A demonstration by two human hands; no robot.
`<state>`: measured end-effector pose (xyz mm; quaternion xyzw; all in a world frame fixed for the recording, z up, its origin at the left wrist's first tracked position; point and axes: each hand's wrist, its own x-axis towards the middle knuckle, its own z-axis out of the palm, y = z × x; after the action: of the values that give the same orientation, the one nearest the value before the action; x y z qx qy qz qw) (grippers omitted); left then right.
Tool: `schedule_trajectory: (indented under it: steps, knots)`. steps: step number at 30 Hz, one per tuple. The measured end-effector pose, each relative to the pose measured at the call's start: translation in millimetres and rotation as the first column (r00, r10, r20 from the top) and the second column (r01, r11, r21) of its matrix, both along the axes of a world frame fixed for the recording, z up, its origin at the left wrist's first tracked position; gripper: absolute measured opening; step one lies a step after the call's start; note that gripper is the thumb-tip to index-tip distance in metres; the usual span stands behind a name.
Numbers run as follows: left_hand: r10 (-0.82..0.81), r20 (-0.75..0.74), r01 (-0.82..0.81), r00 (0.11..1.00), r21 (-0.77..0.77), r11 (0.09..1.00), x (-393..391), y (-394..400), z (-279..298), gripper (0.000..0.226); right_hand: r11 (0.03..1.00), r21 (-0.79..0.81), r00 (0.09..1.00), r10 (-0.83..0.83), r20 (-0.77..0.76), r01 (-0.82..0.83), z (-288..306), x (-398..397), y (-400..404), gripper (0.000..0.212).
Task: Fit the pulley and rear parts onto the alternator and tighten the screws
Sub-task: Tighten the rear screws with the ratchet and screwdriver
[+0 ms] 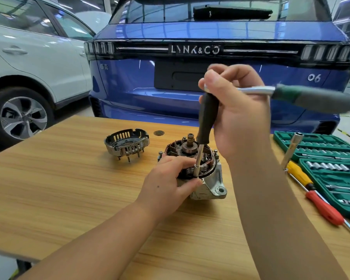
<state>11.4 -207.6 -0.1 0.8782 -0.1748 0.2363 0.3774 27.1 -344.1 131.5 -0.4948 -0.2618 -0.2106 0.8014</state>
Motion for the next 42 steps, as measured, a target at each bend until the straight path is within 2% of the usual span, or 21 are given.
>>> schedule_trajectory:
  steps: [1,2,4,5,8,10,12,15,18,21,23,25,27,29,31,34,36,38,39,40,42]
  knots:
    - [0.003,-0.002,-0.003,1.0,-0.006,1.0,-0.2,-0.2,-0.2,0.043,0.967,-0.108,0.966,-0.212,0.15,0.229,-3.7,2.8,1.2,0.023]
    - [0.006,-0.004,-0.006,1.0,-0.011,1.0,-0.4,-0.3,-0.3,0.043,0.907,-0.182,0.903,-0.32,0.287,0.379,-7.0,5.6,2.7,0.022]
    - [0.011,-0.007,-0.011,1.0,-0.011,1.0,-0.5,-0.7,0.3,0.042,0.85,-0.281,0.854,-0.31,0.419,0.446,-11.0,9.6,3.6,0.022]
    - [0.011,-0.011,-0.011,1.0,-0.01,1.0,-0.5,-0.9,0.9,0.041,0.86,-0.325,0.876,-0.243,0.416,0.393,-11.3,9.7,2.6,0.027]
    - [0.01,-0.011,-0.01,1.0,-0.003,1.0,-0.3,-1.3,1.5,0.041,0.929,-0.361,0.964,0.02,0.266,0.081,-8.7,7.5,-2.2,0.037]
    - [0.016,-0.008,-0.016,1.0,-0.002,1.0,-0.2,-1.4,1.3,0.041,0.937,-0.343,0.967,0.144,0.211,-0.065,-8.2,7.9,-5.6,0.037]
    - [0.019,-0.008,-0.019,1.0,-0.001,1.0,-0.4,-1.5,1.1,0.041,0.937,-0.327,0.964,0.194,0.183,-0.127,-7.2,8.2,-6.2,0.029]
    - [0.019,-0.003,-0.019,1.0,-0.008,1.0,-0.7,-1.9,1.2,0.041,0.942,-0.322,0.981,0.141,0.133,-0.092,-6.0,7.6,-6.2,0.022]
    - [0.014,-0.005,-0.014,1.0,-0.018,1.0,-0.6,-2.1,1.8,0.041,0.926,-0.364,0.989,-0.045,0.14,0.094,-6.2,5.5,-6.1,0.027]
    - [0.017,0.0,-0.017,1.0,-0.021,1.0,-0.6,-1.7,1.5,0.042,0.937,-0.27,0.974,-0.198,0.108,0.221,-5.4,1.3,1.7,0.025]
    - [0.017,0.005,-0.017,1.0,-0.018,1.0,-0.5,-1.6,1.2,0.043,0.954,-0.186,0.971,-0.239,0.005,0.236,-2.8,-0.5,3.9,0.017]
    - [0.019,0.001,-0.019,1.0,-0.012,1.0,-0.6,-1.9,1.5,0.044,0.995,-0.087,0.984,-0.067,-0.164,0.053,1.4,-1.7,1.1,0.012]
    - [0.018,0.001,-0.018,1.0,-0.018,1.0,-0.6,-2.0,2.2,0.044,0.978,0.031,0.93,0.207,-0.304,-0.207,4.9,-1.2,-2.8,0.019]
    - [0.018,-0.004,-0.018,1.0,-0.021,1.0,-0.7,-1.9,1.9,0.043,0.945,0.09,0.869,0.324,-0.373,-0.313,5.2,-0.4,-3.8,0.019]
    - [0.009,-0.004,-0.009,1.0,-0.023,1.0,-0.9,-2.0,1.3,0.042,0.926,0.117,0.84,0.375,-0.393,-0.359,4.9,0.2,-4.0,0.014]
    - [0.001,0.011,0.0,1.0,-0.044,0.999,-0.5,-2.0,0.5,0.04,0.89,0.158,0.839,0.456,-0.298,-0.427,4.4,1.6,-6.7,0.016]
    - [0.006,0.013,-0.006,1.0,-0.05,0.999,-0.6,-2.2,0.3,0.041,0.943,0.102,0.926,0.331,-0.184,-0.317,1.4,2.7,-6.2,0.017]
    - [0.011,0.014,-0.011,1.0,-0.05,0.999,-0.3,-2.3,-0.4,0.042,0.999,-0.049,1.0,-0.019,-0.023,0.018,-3.7,4.3,-2.8,0.022]
    - [0.014,0.015,-0.013,1.0,-0.047,0.999,-0.2,-2.5,-0.6,0.042,0.973,-0.115,0.978,-0.189,0.09,0.199,-6.2,6.0,-0.6,0.022]
    - [0.015,0.014,-0.015,1.0,-0.043,0.999,-0.2,-2.8,-0.6,0.042,0.93,-0.172,0.936,-0.289,0.203,0.324,-8.7,9.1,1.1,0.019]
    - [0.017,0.006,-0.017,1.0,-0.035,0.999,0.0,-3.0,-0.2,0.042,0.866,-0.281,0.885,-0.311,0.347,0.414,-12.8,14.2,1.8,0.018]
